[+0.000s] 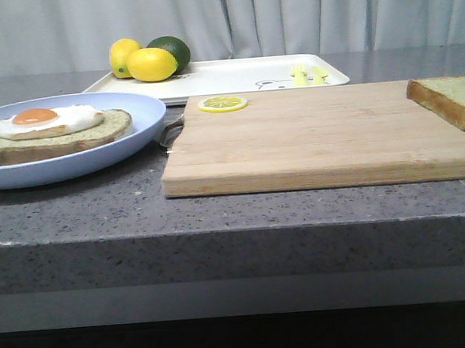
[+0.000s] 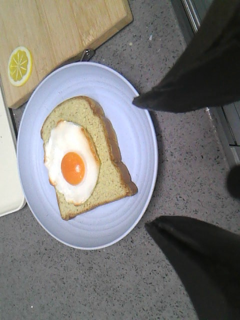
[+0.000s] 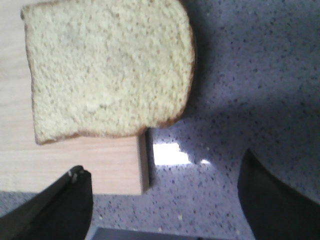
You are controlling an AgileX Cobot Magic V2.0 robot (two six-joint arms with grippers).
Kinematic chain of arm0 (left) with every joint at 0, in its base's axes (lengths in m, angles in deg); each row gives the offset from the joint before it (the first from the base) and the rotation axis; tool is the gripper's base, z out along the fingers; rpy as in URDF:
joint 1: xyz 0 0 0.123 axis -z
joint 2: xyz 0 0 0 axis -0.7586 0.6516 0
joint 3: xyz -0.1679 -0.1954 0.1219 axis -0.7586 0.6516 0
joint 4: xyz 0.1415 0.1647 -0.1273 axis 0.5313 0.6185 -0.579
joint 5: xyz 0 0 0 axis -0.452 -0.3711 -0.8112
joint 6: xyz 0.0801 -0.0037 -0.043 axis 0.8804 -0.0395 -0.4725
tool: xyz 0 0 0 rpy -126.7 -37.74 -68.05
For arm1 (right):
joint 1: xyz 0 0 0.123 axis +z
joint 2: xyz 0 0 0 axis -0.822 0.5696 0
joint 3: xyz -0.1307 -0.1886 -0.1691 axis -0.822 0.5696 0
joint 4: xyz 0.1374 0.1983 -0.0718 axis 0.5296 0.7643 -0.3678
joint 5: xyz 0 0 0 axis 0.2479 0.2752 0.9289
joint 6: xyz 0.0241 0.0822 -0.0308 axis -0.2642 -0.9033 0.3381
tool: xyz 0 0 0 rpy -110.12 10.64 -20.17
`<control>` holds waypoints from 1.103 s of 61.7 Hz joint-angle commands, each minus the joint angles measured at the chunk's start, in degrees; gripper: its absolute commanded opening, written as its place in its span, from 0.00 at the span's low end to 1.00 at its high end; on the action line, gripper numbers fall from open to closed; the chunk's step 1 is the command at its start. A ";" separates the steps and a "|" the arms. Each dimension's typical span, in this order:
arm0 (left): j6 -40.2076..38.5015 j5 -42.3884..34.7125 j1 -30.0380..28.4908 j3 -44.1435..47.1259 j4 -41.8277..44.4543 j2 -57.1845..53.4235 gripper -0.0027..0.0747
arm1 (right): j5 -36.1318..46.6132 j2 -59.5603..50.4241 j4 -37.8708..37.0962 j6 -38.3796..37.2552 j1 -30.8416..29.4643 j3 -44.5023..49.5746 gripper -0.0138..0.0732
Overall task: Place bread and move sandwich to tray
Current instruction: 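Grasp the plain bread slice by its edge with the right gripper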
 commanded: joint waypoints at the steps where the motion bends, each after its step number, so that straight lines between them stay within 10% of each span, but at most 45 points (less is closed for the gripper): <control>1: 0.00 -3.24 0.64 -1.82 0.35 0.22 0.60 | -0.44 1.91 10.15 5.87 -4.26 -1.89 0.85; 68: 0.00 -3.45 0.64 -1.82 0.35 0.22 0.60 | -2.88 19.50 27.12 19.81 -4.83 -1.89 0.85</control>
